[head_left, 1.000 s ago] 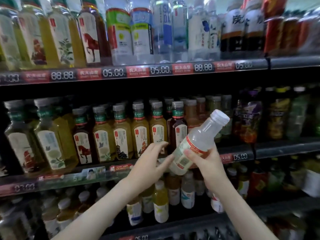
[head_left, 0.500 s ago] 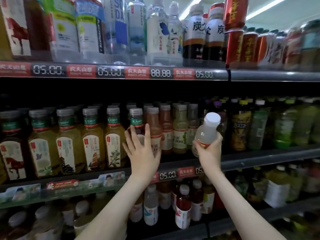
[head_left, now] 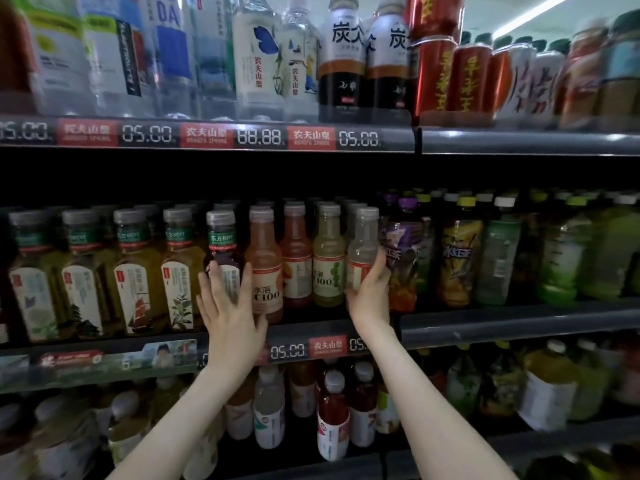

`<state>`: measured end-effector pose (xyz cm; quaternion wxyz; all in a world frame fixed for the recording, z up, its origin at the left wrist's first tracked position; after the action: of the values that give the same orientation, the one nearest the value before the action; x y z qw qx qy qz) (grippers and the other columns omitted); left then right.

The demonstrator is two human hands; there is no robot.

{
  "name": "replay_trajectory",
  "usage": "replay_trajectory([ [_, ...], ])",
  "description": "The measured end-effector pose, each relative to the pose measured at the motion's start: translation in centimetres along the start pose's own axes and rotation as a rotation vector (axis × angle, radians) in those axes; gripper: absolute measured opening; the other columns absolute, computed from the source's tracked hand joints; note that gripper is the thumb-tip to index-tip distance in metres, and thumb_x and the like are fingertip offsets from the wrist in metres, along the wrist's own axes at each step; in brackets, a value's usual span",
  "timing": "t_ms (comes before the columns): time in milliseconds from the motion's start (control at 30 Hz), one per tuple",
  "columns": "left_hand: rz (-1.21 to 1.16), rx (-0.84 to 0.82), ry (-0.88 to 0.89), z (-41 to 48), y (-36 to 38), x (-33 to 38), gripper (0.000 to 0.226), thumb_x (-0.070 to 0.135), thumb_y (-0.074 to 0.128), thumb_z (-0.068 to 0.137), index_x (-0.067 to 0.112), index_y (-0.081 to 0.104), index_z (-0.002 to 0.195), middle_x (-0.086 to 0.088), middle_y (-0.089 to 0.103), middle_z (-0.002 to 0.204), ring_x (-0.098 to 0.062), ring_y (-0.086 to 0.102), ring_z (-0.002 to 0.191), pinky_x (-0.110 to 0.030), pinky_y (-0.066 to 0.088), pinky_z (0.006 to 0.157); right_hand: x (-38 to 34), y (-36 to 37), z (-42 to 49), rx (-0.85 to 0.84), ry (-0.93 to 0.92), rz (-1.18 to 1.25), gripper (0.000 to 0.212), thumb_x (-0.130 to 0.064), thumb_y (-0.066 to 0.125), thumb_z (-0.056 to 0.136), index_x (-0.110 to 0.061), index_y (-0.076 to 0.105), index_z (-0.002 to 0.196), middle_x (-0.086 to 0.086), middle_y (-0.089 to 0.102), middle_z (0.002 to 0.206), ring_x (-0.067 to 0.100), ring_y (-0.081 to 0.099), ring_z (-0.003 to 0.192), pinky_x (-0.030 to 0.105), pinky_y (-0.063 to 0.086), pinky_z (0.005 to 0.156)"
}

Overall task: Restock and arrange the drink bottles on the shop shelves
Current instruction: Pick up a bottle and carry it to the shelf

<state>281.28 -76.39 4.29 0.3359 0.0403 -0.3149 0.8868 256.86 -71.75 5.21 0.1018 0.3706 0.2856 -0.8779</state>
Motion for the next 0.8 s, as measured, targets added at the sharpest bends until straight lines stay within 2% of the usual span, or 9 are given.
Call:
replay_trajectory([
  [100,-0.023,-0.022,-0.007,-0.1,-0.2,0.2,0.094,0.014,0.078,0.071,0.02,0.026,0.149,-0.019,-0.01,0.155,-0.039,-0.012,0.142,-0.063,0.008,0.109,0.4,0.7,-0.4,-0.023,0.003,-0.116,0.113,-0.001,0.065,0.085,-0.031,-0.027,0.144,0.018,0.018,0.151,0.03,0.038,0.131,0.038,0.04,0.105],
  [200,-0.041,-0.028,0.003,-0.2,-0.3,1.1,0.09,0.016,0.075,0.074,0.02,0.026,0.15,-0.017,-0.012,0.155,-0.035,-0.018,0.143,-0.061,0.002,0.11,0.2,0.6,-0.2,-0.03,0.039,-0.258,0.112,-0.006,0.065,0.087,-0.026,-0.029,0.144,0.018,0.021,0.15,0.03,0.043,0.126,0.036,0.046,0.094],
  [267,-0.067,-0.03,0.033,-0.4,-0.2,2.2,0.087,0.018,0.073,0.077,0.02,0.026,0.15,-0.018,-0.011,0.156,-0.033,-0.021,0.143,-0.059,0.0,0.112,0.1,0.2,-0.3,-0.046,0.055,-0.333,0.11,-0.014,0.067,0.087,-0.023,-0.025,0.146,0.017,0.028,0.145,0.029,0.043,0.124,0.035,0.048,0.088],
  [333,-0.107,-0.043,0.082,-0.6,-0.1,3.7,0.084,0.021,0.072,0.079,0.02,0.028,0.15,-0.019,-0.008,0.156,-0.036,-0.015,0.144,-0.059,0.001,0.113,-0.2,-0.7,-0.8,-0.013,0.007,-0.35,0.103,-0.02,0.067,0.087,-0.021,-0.015,0.15,0.015,0.036,0.138,0.028,0.04,0.122,0.036,0.046,0.09],
  [400,-0.149,-0.063,0.14,-0.8,0.2,5.4,0.082,0.022,0.072,0.079,0.021,0.029,0.149,-0.019,-0.006,0.156,-0.037,-0.009,0.144,-0.061,0.004,0.112,-0.8,-1.9,-1.3,0.056,-0.098,-0.333,0.09,-0.023,0.065,0.087,-0.017,0.002,0.152,0.015,0.04,0.133,0.028,0.04,0.117,0.037,0.043,0.093],
  [500,-0.207,-0.08,0.239,-0.7,0.8,8.1,0.079,0.021,0.072,0.079,0.023,0.031,0.148,-0.017,-0.002,0.156,-0.034,-0.005,0.145,-0.058,0.005,0.112,-0.9,-4.0,-1.9,0.153,-0.24,-0.273,0.069,-0.02,0.064,0.086,-0.012,0.027,0.143,0.016,0.045,0.129,0.029,0.043,0.111,0.041,0.044,0.094],
  [667,-0.301,-0.106,0.328,0.0,2.3,13.1,0.071,0.018,0.072,0.079,0.023,0.041,0.142,-0.018,0.011,0.153,-0.037,0.014,0.141,-0.054,0.011,0.11,1.7,-8.8,-1.1,0.217,-0.285,-0.405,0.075,-0.01,0.066,0.082,-0.025,0.021,0.14,0.016,0.039,0.135,0.032,0.037,0.12,0.049,0.04,0.096],
  [800,-0.369,-0.119,0.385,-0.2,3.7,18.2,0.068,0.011,0.069,0.081,0.025,0.042,0.142,-0.02,0.024,0.149,-0.036,0.029,0.133,-0.047,0.027,0.106,5.9,-14.1,1.1,0.269,-0.177,-0.441,0.079,-0.013,0.068,0.082,-0.024,0.02,0.143,0.016,0.033,0.141,0.034,0.031,0.126,0.054,0.036,0.099],
])
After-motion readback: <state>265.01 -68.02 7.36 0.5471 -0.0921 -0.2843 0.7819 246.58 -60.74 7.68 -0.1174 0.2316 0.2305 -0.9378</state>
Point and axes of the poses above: each hand's wrist, its own z-axis towards the middle knuckle, its own y-axis out of the palm, x = y × z, the point moved 8 cm from there along z, towards the middle knuckle
